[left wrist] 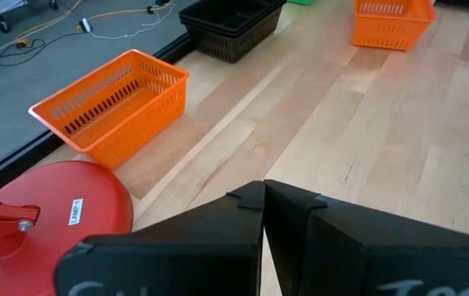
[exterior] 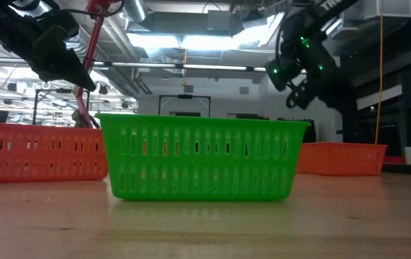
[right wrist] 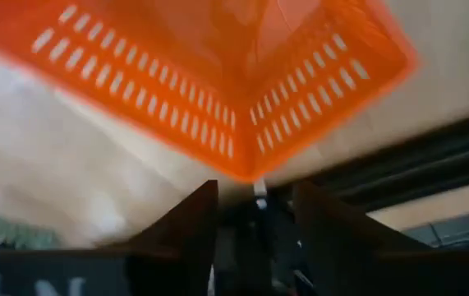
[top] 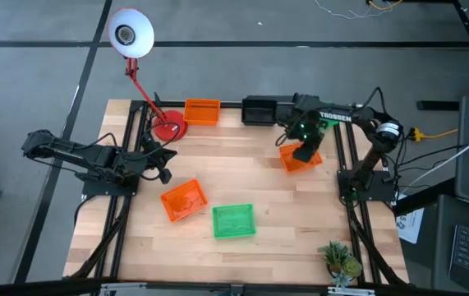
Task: Stack baskets by color
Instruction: Move the right orange bin to the top left of the table
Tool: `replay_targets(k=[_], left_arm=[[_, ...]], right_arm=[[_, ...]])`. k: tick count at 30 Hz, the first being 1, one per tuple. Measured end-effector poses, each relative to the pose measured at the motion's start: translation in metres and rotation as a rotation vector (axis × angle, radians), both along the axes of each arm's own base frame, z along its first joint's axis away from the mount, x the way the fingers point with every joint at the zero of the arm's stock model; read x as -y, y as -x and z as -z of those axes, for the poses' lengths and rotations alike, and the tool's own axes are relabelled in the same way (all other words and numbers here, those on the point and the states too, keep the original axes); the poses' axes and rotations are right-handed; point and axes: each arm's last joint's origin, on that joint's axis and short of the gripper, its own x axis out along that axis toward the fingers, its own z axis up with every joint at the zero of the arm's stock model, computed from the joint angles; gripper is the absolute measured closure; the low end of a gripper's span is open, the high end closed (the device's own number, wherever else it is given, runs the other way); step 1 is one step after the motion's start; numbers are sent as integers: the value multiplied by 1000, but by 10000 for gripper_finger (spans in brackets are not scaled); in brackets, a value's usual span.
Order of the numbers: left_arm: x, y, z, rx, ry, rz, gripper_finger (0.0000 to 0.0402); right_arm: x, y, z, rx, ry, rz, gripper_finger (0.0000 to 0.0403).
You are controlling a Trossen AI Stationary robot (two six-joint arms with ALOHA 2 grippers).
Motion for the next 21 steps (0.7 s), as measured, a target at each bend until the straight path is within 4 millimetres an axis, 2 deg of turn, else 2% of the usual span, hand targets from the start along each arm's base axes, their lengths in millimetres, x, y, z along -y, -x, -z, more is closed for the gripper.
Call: replay_targets(k=[4,8,11,14,17,19,21], left_arm=[[0,0,0,1,0,0,401],[0,0,0,2,1,0,401],[0,0,0,3,1,0,401],[0,0,0,3,-1,-2,401],[0,0,0,4,-5,-11,401],[0,0,0,4,-6,-12,401],[0,0,0,4,-6,-12,401]], right_arm=[[-4,-3,26,55,86,77,270],[-7,-12,54,174,236,249,305],[-13,-32,68,394,237,243,345],[-18,-65,60,717,213,129,390],[-22,-101,29,1031,205,2,395],[-25,-113,9,1088,225,-47,394],[-28,-117,-4,1065,251,-86,395]])
